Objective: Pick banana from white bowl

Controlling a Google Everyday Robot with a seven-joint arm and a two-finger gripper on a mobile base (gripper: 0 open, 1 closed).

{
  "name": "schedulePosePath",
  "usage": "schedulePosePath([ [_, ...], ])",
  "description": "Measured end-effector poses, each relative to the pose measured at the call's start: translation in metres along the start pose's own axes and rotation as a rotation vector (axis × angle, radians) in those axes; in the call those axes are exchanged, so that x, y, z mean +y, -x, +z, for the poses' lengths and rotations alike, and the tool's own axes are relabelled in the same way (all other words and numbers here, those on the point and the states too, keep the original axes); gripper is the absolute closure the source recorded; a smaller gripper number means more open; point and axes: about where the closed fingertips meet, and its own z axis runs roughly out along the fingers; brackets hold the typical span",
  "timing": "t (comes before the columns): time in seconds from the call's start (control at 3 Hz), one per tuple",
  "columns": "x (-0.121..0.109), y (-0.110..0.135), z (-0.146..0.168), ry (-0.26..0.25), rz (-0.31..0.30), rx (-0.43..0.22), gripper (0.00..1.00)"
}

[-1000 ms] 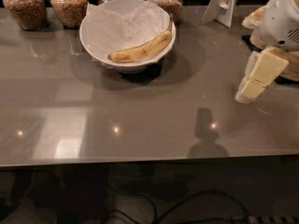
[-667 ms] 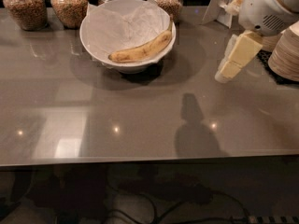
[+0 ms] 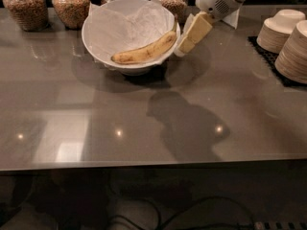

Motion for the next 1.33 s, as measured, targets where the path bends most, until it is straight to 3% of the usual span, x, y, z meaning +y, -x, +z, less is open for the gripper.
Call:
schedulePosePath([
  [0.67, -0.009, 0.002, 0.009, -0.004, -0.027, -0.002, 0.00],
  [1.33, -0.045, 0.018, 0.057, -0.022, -0.209, 0.051, 0.00],
])
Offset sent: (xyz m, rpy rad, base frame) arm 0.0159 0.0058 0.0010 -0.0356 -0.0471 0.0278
